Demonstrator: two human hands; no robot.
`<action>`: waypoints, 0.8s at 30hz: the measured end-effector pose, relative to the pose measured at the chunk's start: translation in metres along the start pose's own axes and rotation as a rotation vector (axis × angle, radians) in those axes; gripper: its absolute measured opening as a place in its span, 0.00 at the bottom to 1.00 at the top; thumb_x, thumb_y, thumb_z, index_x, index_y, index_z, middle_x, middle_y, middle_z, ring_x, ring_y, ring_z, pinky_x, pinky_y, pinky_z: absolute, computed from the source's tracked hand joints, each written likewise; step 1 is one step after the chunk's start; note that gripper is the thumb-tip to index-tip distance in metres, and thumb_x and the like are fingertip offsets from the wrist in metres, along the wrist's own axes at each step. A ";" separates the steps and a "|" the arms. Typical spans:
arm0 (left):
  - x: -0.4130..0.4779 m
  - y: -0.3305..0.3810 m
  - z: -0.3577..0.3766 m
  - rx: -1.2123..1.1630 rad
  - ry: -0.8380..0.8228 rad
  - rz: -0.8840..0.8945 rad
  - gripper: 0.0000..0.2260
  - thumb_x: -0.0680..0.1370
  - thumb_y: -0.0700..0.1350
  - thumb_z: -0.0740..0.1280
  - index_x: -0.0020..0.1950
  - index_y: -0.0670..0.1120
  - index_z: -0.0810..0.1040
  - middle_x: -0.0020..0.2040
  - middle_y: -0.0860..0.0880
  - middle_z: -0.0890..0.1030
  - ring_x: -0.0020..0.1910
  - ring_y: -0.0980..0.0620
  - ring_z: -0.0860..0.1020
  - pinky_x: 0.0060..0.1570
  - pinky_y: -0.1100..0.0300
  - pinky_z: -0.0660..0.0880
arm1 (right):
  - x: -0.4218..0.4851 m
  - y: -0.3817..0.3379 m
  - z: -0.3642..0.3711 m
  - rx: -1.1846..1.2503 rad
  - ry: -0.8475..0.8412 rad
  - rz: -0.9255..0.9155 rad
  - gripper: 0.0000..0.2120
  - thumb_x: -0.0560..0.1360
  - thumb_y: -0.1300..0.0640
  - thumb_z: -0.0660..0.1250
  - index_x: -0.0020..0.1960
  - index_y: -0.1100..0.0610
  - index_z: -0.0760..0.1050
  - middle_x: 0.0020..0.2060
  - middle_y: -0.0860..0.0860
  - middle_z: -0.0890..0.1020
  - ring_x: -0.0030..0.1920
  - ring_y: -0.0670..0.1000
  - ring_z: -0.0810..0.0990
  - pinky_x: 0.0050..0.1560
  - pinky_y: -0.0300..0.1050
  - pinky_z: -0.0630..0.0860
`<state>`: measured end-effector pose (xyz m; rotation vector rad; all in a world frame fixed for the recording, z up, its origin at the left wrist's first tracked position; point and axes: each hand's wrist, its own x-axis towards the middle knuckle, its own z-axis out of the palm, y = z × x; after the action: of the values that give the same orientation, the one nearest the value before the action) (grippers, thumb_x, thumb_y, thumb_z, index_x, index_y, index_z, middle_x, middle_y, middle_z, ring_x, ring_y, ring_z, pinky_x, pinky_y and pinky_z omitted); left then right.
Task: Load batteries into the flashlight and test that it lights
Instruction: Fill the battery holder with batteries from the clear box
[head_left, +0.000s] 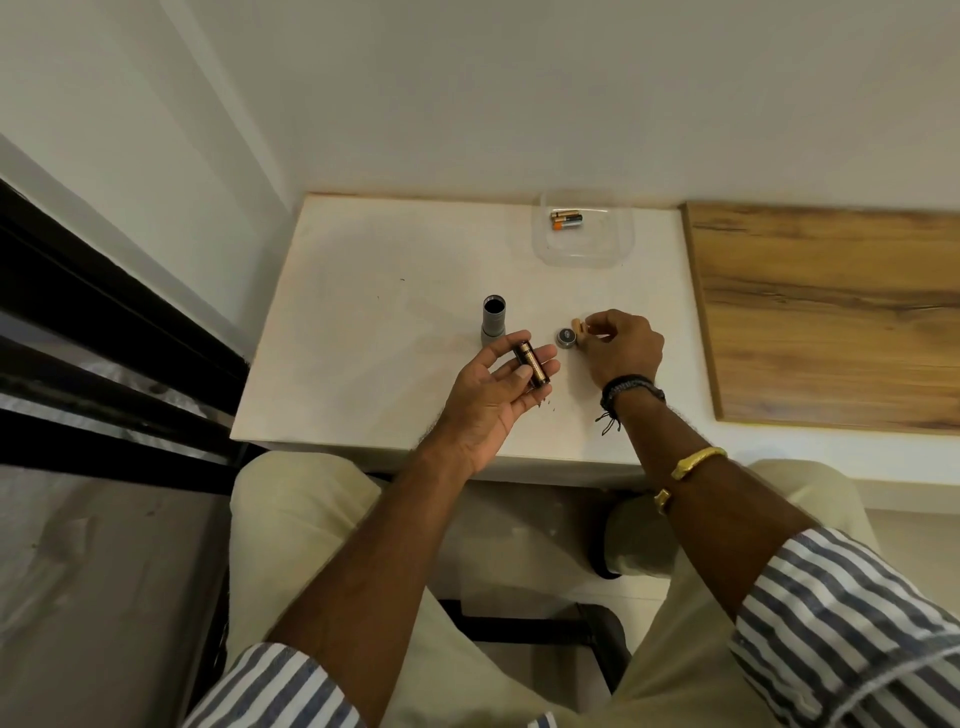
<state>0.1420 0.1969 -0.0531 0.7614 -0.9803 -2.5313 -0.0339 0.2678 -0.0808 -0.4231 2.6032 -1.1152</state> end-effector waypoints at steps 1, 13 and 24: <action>-0.001 0.001 0.000 -0.015 -0.013 -0.002 0.17 0.82 0.30 0.60 0.69 0.43 0.73 0.64 0.37 0.80 0.67 0.37 0.78 0.59 0.52 0.81 | -0.001 0.001 -0.001 0.010 -0.002 0.002 0.11 0.75 0.56 0.75 0.56 0.56 0.84 0.50 0.53 0.87 0.52 0.53 0.84 0.57 0.44 0.77; -0.006 0.003 0.003 -0.007 -0.047 -0.004 0.20 0.82 0.32 0.62 0.73 0.43 0.71 0.60 0.39 0.82 0.60 0.42 0.83 0.59 0.53 0.81 | -0.010 0.011 -0.016 0.114 -0.033 -0.011 0.14 0.75 0.63 0.74 0.60 0.57 0.83 0.53 0.53 0.86 0.52 0.50 0.83 0.65 0.49 0.78; -0.006 0.003 0.002 0.027 -0.040 0.012 0.18 0.82 0.33 0.63 0.70 0.45 0.74 0.62 0.38 0.82 0.60 0.41 0.83 0.57 0.53 0.81 | -0.058 -0.007 -0.034 0.528 -0.224 -0.005 0.08 0.77 0.63 0.71 0.55 0.56 0.85 0.45 0.52 0.88 0.41 0.50 0.85 0.40 0.45 0.84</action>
<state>0.1461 0.1984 -0.0477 0.7125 -1.0313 -2.5374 0.0080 0.3070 -0.0455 -0.4021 2.0145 -1.5863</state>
